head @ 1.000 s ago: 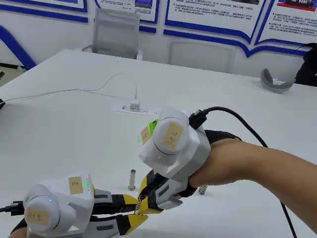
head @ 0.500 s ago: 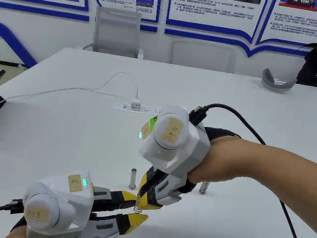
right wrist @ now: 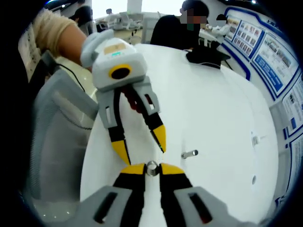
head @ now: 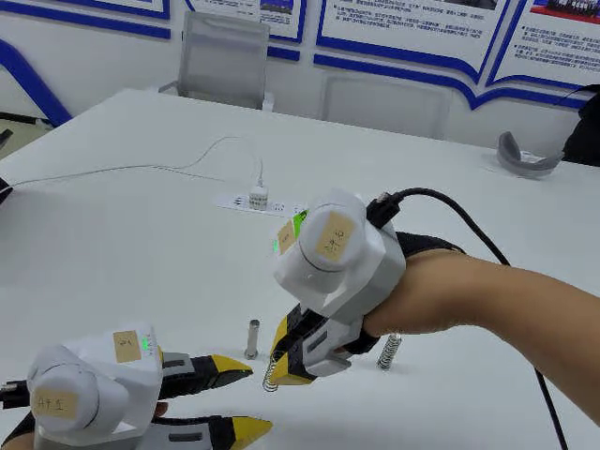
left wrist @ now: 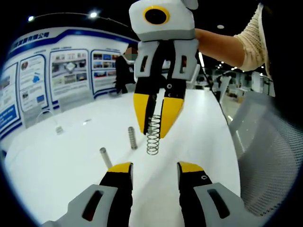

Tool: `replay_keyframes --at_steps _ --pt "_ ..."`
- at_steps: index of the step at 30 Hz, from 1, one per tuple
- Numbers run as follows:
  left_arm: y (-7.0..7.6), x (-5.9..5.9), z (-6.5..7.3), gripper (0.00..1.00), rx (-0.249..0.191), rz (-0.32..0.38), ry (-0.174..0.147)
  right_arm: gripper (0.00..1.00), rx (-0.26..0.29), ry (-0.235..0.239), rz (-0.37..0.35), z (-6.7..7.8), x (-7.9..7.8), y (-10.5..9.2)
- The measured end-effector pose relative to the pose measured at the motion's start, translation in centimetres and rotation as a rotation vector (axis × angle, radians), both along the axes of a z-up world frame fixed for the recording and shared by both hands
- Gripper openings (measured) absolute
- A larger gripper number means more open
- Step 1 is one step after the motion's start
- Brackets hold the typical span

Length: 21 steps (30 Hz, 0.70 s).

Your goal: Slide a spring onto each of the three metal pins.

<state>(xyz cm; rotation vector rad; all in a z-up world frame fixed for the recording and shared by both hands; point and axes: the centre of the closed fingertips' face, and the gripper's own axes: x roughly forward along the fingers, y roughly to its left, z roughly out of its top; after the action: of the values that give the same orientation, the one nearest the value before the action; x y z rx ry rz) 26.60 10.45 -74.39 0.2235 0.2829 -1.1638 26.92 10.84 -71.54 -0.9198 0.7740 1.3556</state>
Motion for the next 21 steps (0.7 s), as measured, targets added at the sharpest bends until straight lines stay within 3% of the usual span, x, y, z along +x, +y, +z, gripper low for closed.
replay_keyframes --at_steps 21 --pt "0.7 0.4 -0.5 0.52 -0.002 0.045 0.03 0.12 0.009 -0.034 -0.056 1.5 3.5 -0.5"
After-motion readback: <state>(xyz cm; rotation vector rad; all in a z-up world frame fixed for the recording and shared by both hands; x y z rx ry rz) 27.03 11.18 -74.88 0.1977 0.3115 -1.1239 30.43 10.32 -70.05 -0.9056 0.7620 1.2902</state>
